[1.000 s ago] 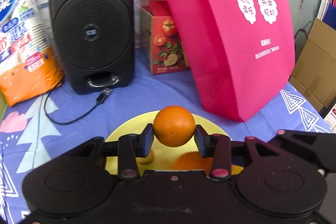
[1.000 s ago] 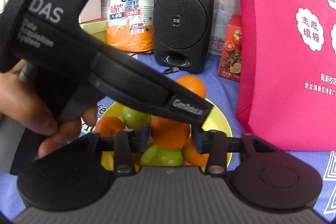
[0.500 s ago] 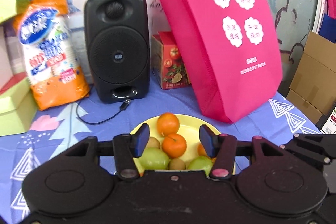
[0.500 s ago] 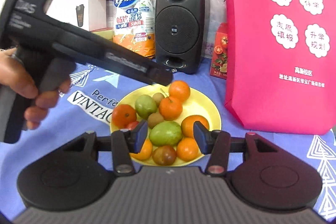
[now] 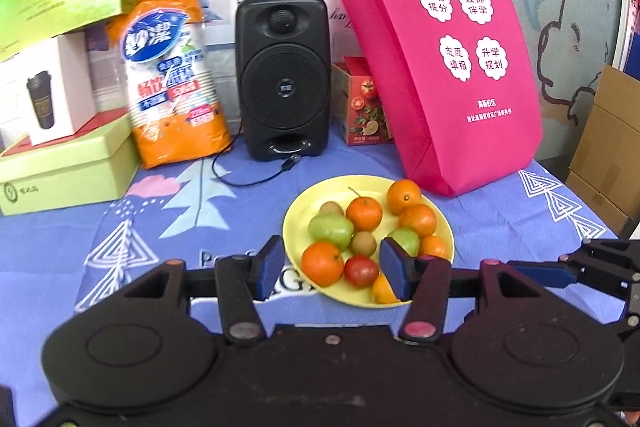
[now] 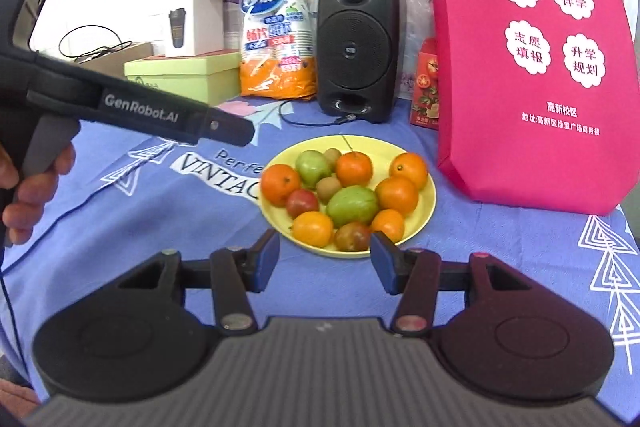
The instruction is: Organize fruits
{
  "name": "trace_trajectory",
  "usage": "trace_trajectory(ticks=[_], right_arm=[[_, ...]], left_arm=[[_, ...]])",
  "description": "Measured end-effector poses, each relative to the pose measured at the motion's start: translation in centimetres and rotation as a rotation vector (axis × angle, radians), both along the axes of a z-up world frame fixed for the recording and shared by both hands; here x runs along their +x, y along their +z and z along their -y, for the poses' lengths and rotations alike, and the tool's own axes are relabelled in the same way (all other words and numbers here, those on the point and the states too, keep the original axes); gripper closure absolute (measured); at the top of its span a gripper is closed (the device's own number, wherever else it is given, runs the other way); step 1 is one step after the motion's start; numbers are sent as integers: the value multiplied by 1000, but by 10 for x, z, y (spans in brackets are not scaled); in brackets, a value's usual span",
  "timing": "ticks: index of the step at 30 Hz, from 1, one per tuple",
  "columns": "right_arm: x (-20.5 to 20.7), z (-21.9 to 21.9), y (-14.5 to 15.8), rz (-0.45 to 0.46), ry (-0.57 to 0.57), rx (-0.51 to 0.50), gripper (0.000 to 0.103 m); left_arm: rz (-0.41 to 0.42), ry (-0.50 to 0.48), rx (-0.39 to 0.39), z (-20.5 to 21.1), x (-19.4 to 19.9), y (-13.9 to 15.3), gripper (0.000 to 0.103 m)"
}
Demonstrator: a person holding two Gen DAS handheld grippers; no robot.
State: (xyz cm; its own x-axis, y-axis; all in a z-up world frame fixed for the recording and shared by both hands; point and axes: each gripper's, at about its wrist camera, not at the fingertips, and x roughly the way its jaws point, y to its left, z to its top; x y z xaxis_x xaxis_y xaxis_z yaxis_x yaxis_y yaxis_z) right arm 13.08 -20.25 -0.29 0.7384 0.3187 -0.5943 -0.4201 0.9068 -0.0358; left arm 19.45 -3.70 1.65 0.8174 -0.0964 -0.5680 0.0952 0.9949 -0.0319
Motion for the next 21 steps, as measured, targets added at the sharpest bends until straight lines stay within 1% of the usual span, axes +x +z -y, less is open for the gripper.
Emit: trace_trajectory(ticks=[8,11,15,16,17,18,19,20,21], right_arm=[[-23,-10,14,32,20,-2,50],[-32,-14,17,39,26,-8,47],[-43,-16,17,40,32,-12,45],[-45,-16,17,40,28,-13,42],[-47,-16,17,41,23,-14,41],[-49,-16,17,42,17,-14,36],[-51,-16,17,43,11,-12,31],[-53,-17,18,46,3,-12,26],[-55,-17,19,51,-8,-13,15]], left_arm=[[32,-1,1,0,-29,13,49],[48,4,12,2,-39,17,42],[52,9,23,4,-54,17,41],[50,14,21,3,-57,16,33],[51,26,20,3,-60,15,20],[52,45,20,2,-64,15,13],[57,72,21,1,-68,15,0],[64,93,18,0,-72,15,0],[57,100,13,-2,-74,15,0]])
